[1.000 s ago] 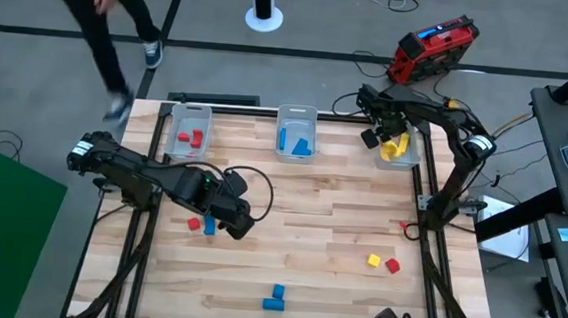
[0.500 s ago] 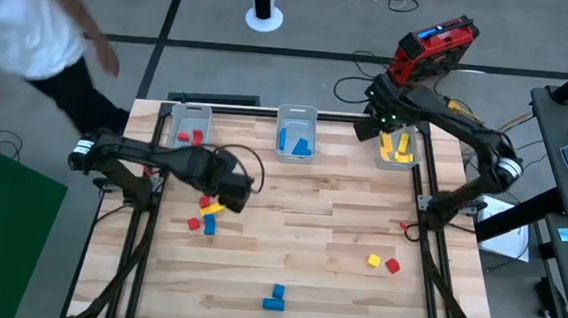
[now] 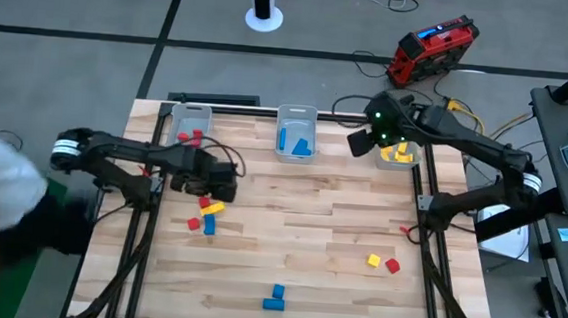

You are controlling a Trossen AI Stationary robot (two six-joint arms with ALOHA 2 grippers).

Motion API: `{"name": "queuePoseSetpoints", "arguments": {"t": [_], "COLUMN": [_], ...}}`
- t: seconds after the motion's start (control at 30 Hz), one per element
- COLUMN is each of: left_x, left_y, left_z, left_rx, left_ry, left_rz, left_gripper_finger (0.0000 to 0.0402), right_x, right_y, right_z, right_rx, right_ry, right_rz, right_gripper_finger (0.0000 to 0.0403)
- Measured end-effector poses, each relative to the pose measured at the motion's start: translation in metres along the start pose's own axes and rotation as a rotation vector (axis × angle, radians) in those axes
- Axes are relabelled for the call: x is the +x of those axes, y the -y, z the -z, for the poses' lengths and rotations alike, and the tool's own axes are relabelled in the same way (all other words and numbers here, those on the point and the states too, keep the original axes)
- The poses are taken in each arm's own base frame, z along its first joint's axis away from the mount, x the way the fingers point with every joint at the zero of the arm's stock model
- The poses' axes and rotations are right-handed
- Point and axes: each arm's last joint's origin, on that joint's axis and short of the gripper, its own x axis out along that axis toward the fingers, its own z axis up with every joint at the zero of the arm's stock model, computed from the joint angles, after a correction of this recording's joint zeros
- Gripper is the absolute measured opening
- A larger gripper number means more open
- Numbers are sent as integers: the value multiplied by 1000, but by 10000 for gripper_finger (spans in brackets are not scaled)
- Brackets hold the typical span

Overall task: Sort blocks
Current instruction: Put the red block into the right gray bin

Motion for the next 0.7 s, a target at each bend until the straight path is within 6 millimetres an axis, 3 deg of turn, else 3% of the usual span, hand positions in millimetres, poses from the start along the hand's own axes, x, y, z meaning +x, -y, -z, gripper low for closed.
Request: {"name": "queuePoseSetpoints", "arguments": {"t": [0.23,0.7], "left_x": [15,33], "left_y": [-26,-23], "left_z": [4,5], "left_rx": [-150,-171], "left_ry": [10,19], "left_rz": [-5,62], "left_gripper_finger": [157,192], "right_x": [17,56], "right_y": [-17,-38], "right_z": [5,11], "right_rx": [-52,-117], "right_ry": [-58,-180], "right_rz": [4,43], "right_gripper_finger": [195,206]}}
